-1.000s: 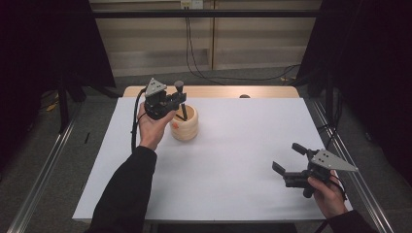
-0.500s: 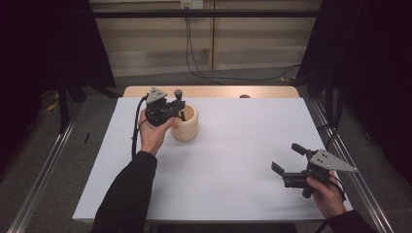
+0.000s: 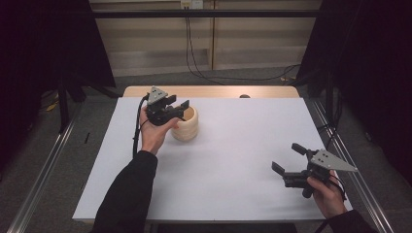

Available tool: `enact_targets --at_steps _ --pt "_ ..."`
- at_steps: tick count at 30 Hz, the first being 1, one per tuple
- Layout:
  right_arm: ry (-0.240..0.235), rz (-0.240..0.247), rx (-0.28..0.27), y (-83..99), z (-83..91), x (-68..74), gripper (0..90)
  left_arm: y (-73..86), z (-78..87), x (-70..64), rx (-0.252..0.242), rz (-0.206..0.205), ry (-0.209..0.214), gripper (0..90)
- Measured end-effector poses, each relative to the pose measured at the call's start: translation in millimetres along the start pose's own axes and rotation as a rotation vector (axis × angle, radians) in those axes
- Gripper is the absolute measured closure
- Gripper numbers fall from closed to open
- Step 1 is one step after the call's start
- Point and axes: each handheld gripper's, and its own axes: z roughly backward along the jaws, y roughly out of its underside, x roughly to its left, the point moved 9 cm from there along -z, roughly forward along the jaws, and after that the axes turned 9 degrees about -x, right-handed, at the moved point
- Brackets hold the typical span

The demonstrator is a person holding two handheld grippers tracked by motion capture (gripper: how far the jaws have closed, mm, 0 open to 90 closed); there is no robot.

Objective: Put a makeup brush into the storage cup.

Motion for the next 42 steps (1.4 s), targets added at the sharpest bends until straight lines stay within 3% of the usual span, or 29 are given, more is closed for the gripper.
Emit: enact_targets --at_steps 2,7,10,15,19,22,26,28,33,38,42 --pt "0.003 -0.002 -0.006 -0.5 -0.7 0.3 0.0 -2.0 1.2 0.9 -0.007 -0.014 -0.005 31.6" --pt "0.005 -0.007 -0.006 -0.8 -0.1 -0.3 0.0 -4.9 2.5 1.9 -0.024 -0.005 -0.008 17.8" --pt "0.005 -0.005 -0.006 -0.5 -0.8 -0.5 0.0 -4.5 1.5 2.2 -0.029 0.013 0.004 11.9" --pt "0.001 -0.001 -0.003 0.1 -1.3 -0.2 0.0 -7.6 2.7 0.4 -0.045 0.005 0.008 3.5" --pt "0.006 -0.007 -0.004 0.4 -0.3 -1.5 0.0 -11.6 4.1 1.2 -0.061 0.000 0.012 2.8" --pt "0.011 -0.007 -0.009 -0.2 -0.2 -2.6 0.0 -9.2 4.2 5.1 -0.045 0.004 -0.010 1.9" --pt "0.014 -0.010 -0.005 0.1 -0.1 -2.4 0.0 -9.2 8.0 9.6 -0.043 0.044 0.012 1.7" --pt "0.016 -0.007 -0.006 0.1 -0.1 -2.9 0.0 -8.8 10.1 12.0 -0.034 0.035 -0.009 1.6" --pt "0.014 -0.005 -0.003 0.3 0.7 -2.7 0.0 -10.4 18.0 9.4 -0.044 0.017 -0.008 0.7" --pt "0.010 -0.001 -0.002 0.5 0.5 -1.5 0.0 -10.1 24.1 7.0 -0.033 0.040 -0.011 1.3" --pt "0.021 -0.002 -0.001 0.5 0.4 -3.0 0.0 -8.0 29.7 6.0 -0.022 0.025 -0.022 1.8"
